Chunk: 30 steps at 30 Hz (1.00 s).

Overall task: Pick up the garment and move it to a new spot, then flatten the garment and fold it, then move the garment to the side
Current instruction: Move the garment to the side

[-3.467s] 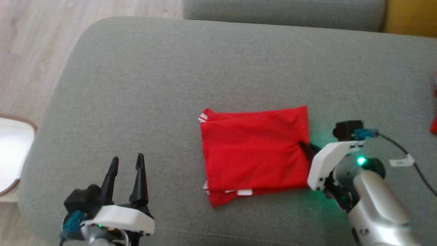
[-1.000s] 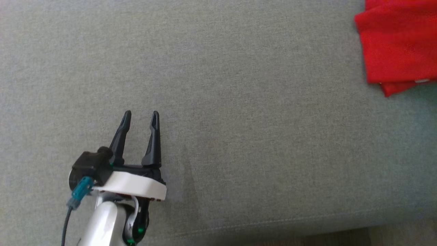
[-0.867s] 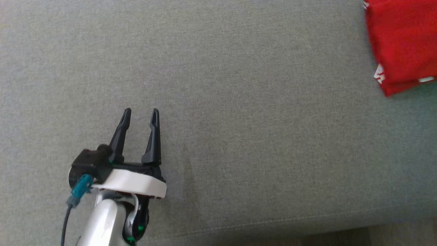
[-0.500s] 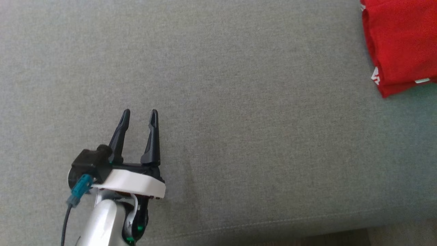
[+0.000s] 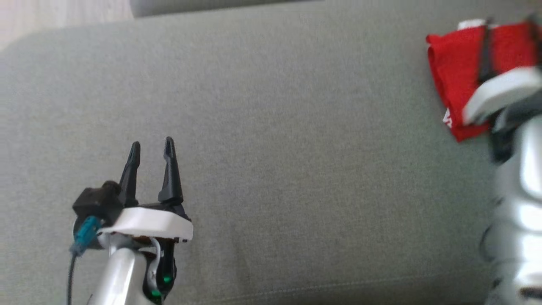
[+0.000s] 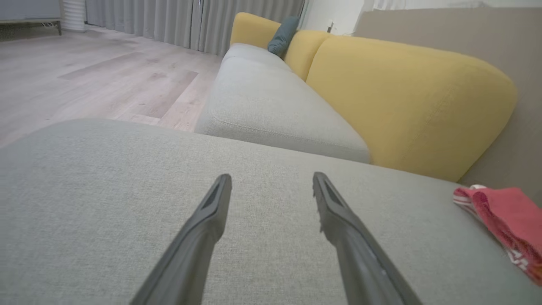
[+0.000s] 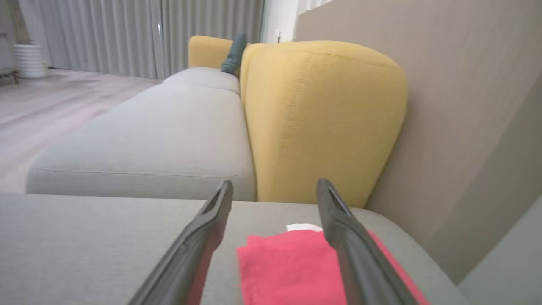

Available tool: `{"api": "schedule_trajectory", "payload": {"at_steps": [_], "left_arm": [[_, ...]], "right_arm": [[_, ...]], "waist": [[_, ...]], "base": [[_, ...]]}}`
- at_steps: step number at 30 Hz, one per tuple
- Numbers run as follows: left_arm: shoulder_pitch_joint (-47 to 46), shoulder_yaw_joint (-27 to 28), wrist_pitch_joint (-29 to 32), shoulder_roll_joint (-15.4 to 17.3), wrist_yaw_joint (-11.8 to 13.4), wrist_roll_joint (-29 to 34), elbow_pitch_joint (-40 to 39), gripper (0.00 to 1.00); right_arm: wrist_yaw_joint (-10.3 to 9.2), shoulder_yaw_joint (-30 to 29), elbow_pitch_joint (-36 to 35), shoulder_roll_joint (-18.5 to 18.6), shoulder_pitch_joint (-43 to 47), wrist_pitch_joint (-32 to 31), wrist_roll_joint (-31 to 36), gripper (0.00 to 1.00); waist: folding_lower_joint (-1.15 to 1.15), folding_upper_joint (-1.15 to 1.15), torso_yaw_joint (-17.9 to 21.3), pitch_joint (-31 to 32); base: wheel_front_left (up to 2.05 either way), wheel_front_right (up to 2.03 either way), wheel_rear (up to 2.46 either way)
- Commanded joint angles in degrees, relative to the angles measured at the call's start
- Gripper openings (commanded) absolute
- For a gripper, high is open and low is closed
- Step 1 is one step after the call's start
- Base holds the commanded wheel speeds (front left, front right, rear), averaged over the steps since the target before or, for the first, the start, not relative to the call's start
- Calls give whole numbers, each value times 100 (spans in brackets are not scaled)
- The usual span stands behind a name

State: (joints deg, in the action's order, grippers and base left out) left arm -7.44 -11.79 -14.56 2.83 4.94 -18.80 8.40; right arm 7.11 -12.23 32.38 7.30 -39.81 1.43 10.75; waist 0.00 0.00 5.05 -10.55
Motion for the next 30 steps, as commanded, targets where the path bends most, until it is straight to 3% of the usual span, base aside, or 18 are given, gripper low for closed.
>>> {"api": "schedule_trajectory", "payload": {"at_steps": [1,7,14,22,30], "left_arm": [[-149,230,-44,6,30,-204,-143,100],[86,248,-44,6,96,-249,90,100],[289,232,-44,17,151,-33,389,100],[500,257,-44,24,174,93,421,100],[688,225,-44,31,246,243,304,100]], "right_arm": [[37,196,-252,-163,69,138,-127,100],[37,664,-430,-426,864,530,-574,100],[37,1426,-800,-440,1911,815,-1684,100],[37,1549,-1218,-441,2770,1113,-2210,100],[37,1718,-1332,-442,3099,1225,-2335,100]], "waist": [[0,0,-76,279],[0,0,-227,737],[0,0,-429,1052],[0,0,-520,1157],[0,0,-489,1193]], "base": [[0,0,0],[0,0,0],[0,0,0],[0,0,0],[0,0,0]]}}
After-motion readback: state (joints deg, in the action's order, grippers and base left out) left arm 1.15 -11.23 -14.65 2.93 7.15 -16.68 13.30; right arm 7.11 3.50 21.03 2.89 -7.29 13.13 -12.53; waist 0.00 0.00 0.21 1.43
